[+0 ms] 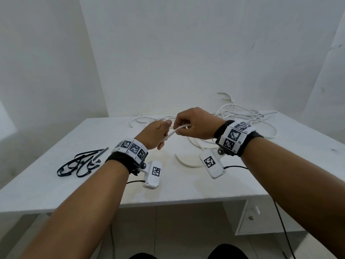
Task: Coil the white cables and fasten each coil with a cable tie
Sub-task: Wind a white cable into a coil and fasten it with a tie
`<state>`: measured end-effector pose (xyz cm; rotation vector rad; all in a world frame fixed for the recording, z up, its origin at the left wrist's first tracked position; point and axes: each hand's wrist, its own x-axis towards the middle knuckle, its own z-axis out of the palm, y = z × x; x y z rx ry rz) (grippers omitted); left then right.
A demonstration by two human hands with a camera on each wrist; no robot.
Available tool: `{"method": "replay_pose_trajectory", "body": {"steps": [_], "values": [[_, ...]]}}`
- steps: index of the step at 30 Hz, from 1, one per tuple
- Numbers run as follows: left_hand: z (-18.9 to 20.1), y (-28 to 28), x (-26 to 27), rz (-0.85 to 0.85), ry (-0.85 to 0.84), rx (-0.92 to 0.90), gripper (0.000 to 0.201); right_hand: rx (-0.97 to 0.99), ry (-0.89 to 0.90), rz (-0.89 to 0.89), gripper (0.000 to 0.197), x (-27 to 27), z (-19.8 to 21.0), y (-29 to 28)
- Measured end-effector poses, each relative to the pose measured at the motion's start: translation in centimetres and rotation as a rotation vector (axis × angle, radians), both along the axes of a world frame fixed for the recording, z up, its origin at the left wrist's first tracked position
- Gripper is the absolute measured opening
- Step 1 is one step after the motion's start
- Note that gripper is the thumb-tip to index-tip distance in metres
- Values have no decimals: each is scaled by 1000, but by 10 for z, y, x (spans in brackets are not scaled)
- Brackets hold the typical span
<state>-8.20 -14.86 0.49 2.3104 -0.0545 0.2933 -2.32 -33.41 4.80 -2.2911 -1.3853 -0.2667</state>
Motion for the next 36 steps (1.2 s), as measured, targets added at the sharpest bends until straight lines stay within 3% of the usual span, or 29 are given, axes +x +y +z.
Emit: {"method": "replay_pose_trajectory", "body": {"steps": [3,8,13,19,25,31,36], "values": [[3,-5,-4,-45,29,-90,53,-14,9,19,10,-2,7,-2],[5,-10,-10,-86,141,-36,56,1,42,75,12,-6,14,-5],[9,-19,-18,-207,190,-405,60,200,201,100,13,1,17,-10],[15,-24,-21,-321,51,-383,47,366,334,153,12,12,11,-12],[24,-28,-28,-382,-70,-621,46,501,499,116,20,29,-7,-11],[38,-24,-36,-407,-154,-890,46,455,469,33,21,43,-26,-21],[44,-26,-38,-395,-169,-961,54,665,540,-15,12,47,-36,-20]]}}
